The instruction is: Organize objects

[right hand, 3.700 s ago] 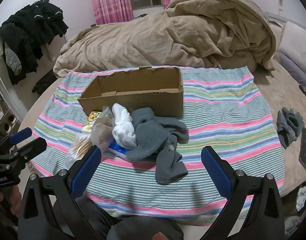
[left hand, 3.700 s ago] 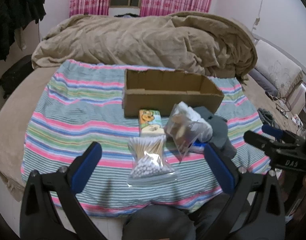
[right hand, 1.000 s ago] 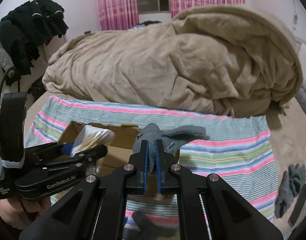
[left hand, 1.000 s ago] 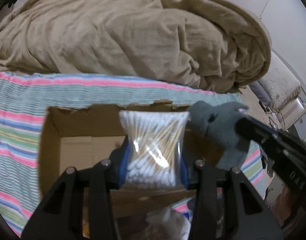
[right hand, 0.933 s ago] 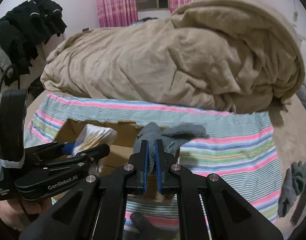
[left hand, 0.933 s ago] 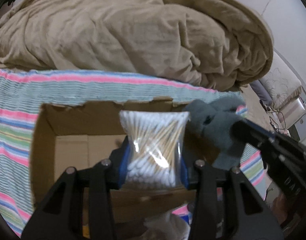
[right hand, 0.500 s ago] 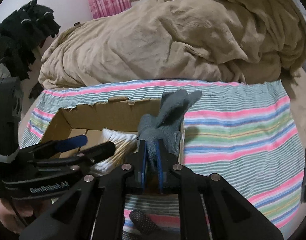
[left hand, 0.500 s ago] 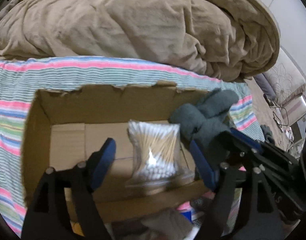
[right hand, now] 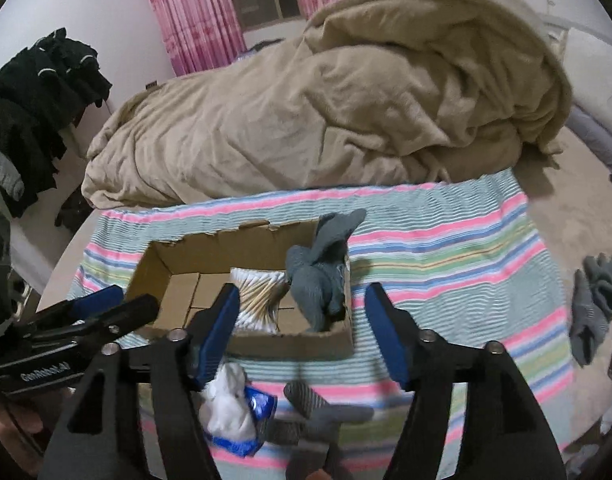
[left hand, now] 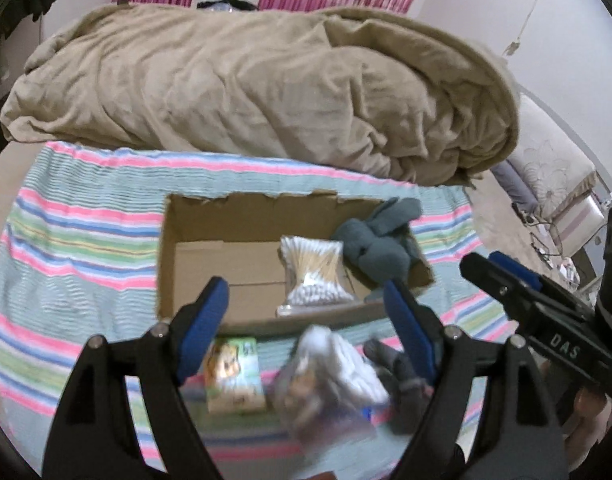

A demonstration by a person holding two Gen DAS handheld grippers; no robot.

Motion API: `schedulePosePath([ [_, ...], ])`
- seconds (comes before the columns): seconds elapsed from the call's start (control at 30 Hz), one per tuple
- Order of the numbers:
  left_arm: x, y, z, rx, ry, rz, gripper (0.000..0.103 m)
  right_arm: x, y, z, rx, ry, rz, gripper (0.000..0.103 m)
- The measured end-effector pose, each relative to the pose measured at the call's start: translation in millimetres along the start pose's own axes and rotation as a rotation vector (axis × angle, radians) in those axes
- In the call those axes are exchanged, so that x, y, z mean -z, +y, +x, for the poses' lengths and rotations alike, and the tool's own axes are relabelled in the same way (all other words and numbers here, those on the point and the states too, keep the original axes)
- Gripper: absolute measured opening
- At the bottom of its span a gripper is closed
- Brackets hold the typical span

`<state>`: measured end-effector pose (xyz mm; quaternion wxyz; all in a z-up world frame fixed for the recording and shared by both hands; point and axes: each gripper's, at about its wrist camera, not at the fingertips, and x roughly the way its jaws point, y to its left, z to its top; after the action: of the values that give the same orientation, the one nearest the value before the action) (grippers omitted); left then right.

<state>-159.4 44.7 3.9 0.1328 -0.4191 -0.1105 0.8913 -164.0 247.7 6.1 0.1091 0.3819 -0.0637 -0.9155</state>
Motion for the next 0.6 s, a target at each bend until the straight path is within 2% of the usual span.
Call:
schedulePosePath([
  [0.17,19.1,-4.4,-37.6,0.011,-0.029,0.0,0.083,10.6,6.5,-36.8,0.019,-0.047,-0.026,0.081],
  [0.3,37.6,-7.1,-56.4,0.008,-0.039,0.009,0.084,25.4,16.0,-59.7,0.019,-0.053,-0.059,0.081],
  [0.37,47.8,-7.9,-60.2,-0.015,-0.033,0.017,0.084,32.5,20.3,-67.0,0.024,-0.051,-0.067,0.081],
  [0.6,79.8,-2.9,-58.2,-0.025,0.004,0.004,0.084,57.6,30.4,-86.0,-0.004,-0.053,-0.075,0.081],
])
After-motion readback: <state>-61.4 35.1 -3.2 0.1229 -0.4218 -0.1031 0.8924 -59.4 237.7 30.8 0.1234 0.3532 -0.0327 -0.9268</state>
